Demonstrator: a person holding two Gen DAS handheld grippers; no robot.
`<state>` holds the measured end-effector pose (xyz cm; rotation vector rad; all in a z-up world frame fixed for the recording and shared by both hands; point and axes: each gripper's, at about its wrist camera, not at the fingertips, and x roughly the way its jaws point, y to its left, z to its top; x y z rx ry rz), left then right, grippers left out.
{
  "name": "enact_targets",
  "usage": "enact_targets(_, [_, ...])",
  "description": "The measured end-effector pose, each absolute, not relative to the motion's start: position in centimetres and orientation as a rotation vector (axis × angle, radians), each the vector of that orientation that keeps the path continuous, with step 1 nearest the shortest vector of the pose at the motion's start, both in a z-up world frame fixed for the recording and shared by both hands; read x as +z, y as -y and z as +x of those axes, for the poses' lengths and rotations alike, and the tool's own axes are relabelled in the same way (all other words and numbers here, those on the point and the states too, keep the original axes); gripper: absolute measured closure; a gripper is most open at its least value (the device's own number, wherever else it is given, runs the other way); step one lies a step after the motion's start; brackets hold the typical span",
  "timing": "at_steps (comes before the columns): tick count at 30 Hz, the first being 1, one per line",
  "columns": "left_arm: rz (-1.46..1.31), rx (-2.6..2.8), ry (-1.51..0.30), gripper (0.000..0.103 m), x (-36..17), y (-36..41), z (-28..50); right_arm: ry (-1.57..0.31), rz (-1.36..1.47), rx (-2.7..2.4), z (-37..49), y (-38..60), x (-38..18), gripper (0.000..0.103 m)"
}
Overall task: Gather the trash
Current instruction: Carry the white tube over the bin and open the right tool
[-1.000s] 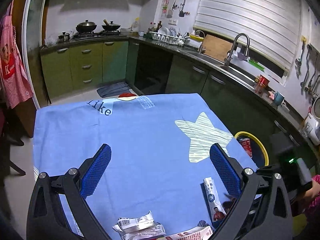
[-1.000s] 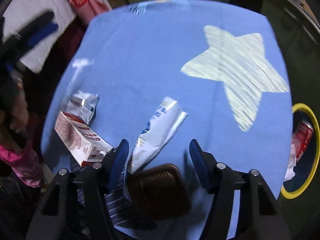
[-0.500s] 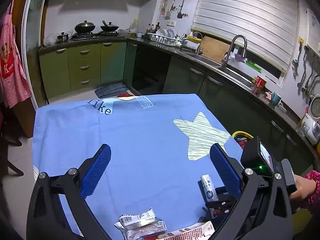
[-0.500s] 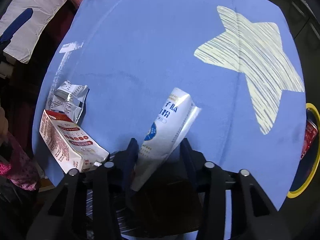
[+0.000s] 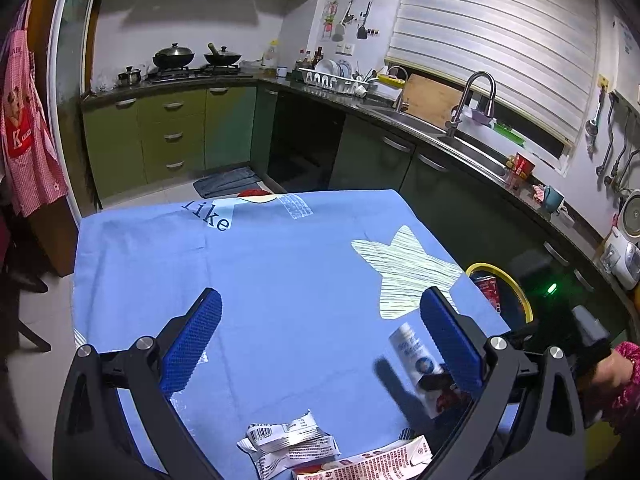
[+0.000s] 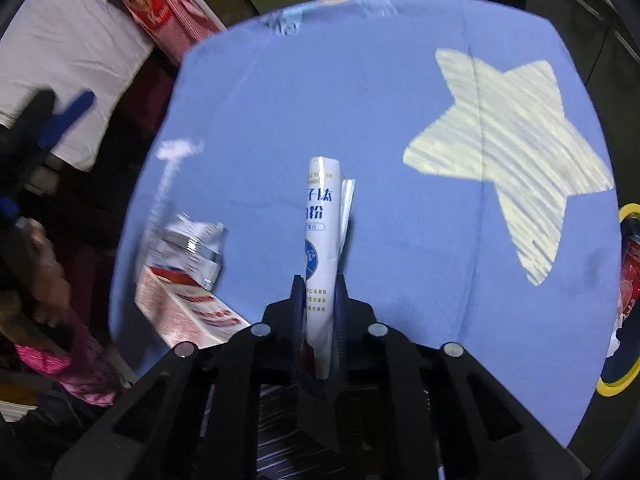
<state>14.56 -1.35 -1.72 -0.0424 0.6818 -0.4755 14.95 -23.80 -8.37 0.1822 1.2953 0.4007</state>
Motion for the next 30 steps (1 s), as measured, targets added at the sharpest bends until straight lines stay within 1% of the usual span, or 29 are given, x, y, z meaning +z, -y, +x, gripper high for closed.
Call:
enact_targets(6, [-0.013,-0.491,-0.681,0.005,-1.4,2.0,14.0,-1.182,0.227,0.363,13.9,27.3,-4.2,0.089])
enact_targets(9, [0.006,-0.503,-0.682,0.005,-1.4,2.7,13.7,-1.121,0.253,0.263,12.8,31.6,-2.5,0.089])
enact_targets(13, [0.030,-0.519,-0.690,0.005,-1.5,3.9,13.3,-1.057,0.299,0.069,11.1,39.7,-1.8,0.089])
enact_targets(16, [0.042,-0.530,-0.699,0.005,-1.6,4.7,13.2,-1.036,0.305,-0.072,9.6,45.1,-2.5,0.089])
enact_targets(19, [0.060,-0.542,-0.703,0.005,-1.5,5.8,12.9,-1.042,0.319,-0.182,9.0,49.8,-4.4,0.088])
enact_targets(23, [0.081,-0.563,-0.708,0.005,-1.3,7.4,12.2,-1.063,0.349,-0.223,9.1,52.9,-7.4,0.087])
enact_targets(24, [0.090,-0.568,-0.709,0.005,-1.2,7.8,12.1,-1.067,0.351,-0.226,9.3,53.3,-8.3,0.086])
enact_targets(27, [0.116,-0.582,-0.717,0.005,-1.3,9.0,11.6,-1.073,0.345,-0.236,10.3,54.2,-10.2,0.077])
enact_targets(28, [0.127,-0.588,-0.722,0.005,-1.4,9.5,11.4,-1.074,0.338,-0.249,10.5,54.5,-10.6,0.068])
enact_targets(29, [0.135,-0.593,-0.725,0.005,-1.5,9.8,11.4,-1.075,0.332,-0.266,10.7,54.8,-11.0,0.064])
enact_targets(30, [0.144,-0.599,-0.730,0.005,-1.5,10.3,11.2,-1.071,0.335,-0.274,10.8,55.1,-11.2,0.064])
